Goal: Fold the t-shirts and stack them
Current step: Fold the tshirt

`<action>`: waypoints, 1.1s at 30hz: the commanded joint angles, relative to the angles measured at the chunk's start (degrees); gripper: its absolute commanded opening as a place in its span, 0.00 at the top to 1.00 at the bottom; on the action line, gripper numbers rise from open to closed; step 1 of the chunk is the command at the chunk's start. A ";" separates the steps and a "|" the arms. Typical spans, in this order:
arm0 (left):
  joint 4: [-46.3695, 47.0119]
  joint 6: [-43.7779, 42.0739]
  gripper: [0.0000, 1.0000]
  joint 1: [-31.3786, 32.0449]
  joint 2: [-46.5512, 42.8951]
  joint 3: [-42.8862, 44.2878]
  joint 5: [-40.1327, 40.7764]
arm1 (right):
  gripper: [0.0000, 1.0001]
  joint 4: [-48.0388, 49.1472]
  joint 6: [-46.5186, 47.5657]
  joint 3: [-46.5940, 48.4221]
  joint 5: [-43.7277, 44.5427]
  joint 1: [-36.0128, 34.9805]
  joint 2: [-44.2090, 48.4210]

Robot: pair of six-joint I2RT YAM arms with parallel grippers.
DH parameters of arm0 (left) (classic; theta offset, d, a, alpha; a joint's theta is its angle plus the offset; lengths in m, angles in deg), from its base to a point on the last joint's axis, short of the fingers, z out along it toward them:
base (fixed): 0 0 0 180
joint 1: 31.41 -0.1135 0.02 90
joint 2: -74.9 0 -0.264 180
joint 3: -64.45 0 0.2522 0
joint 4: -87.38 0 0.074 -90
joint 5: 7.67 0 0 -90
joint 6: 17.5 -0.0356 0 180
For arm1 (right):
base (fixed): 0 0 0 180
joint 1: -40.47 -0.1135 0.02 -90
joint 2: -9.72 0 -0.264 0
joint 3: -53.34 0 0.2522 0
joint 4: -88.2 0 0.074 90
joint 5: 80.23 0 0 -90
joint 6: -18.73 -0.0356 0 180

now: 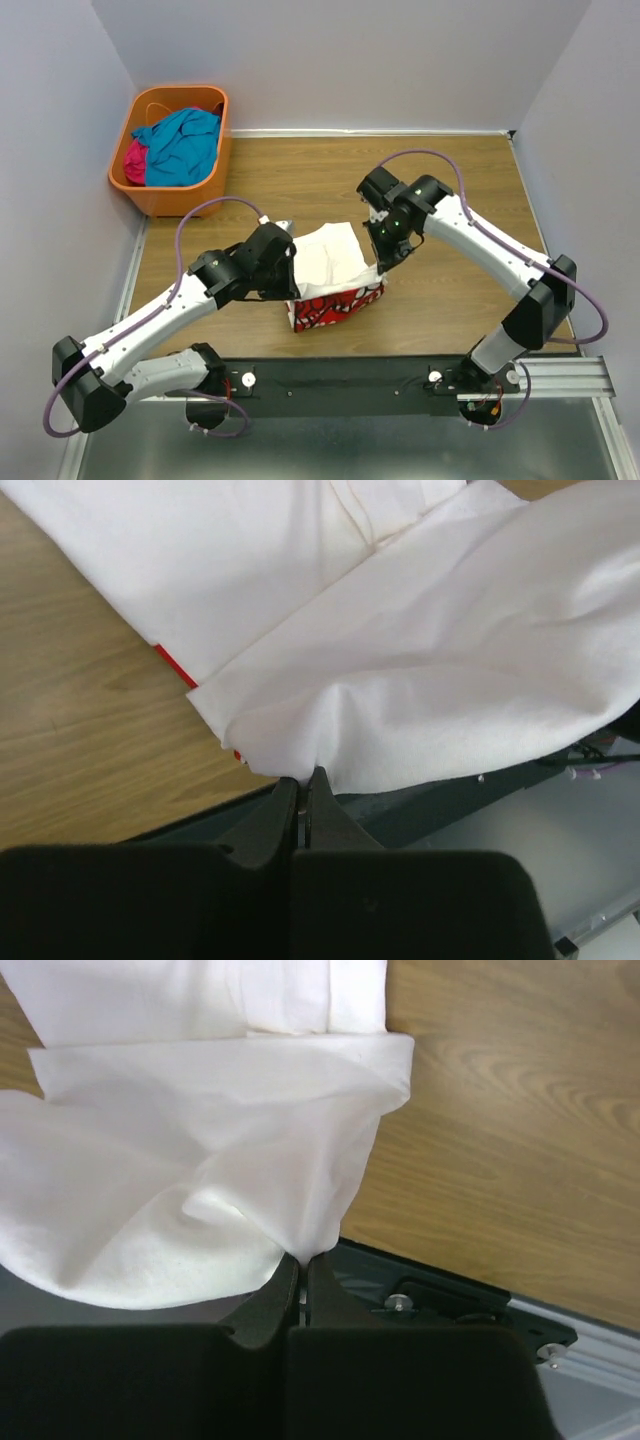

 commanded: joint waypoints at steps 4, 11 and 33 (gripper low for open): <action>6.20 -9.07 1.00 -7.42 0.43 -1.46 -3.66 | 1.00 -0.75 9.05 10.77 -2.76 4.85 -7.86; 10.60 -15.05 1.00 -16.82 1.75 -3.05 -7.44 | 1.00 -0.58 12.40 20.01 -8.83 8.37 -16.92; 10.26 4.35 1.00 14.68 -12.90 -13.06 -11.58 | 1.00 3.04 5.20 -24.79 -27.79 3.46 12.49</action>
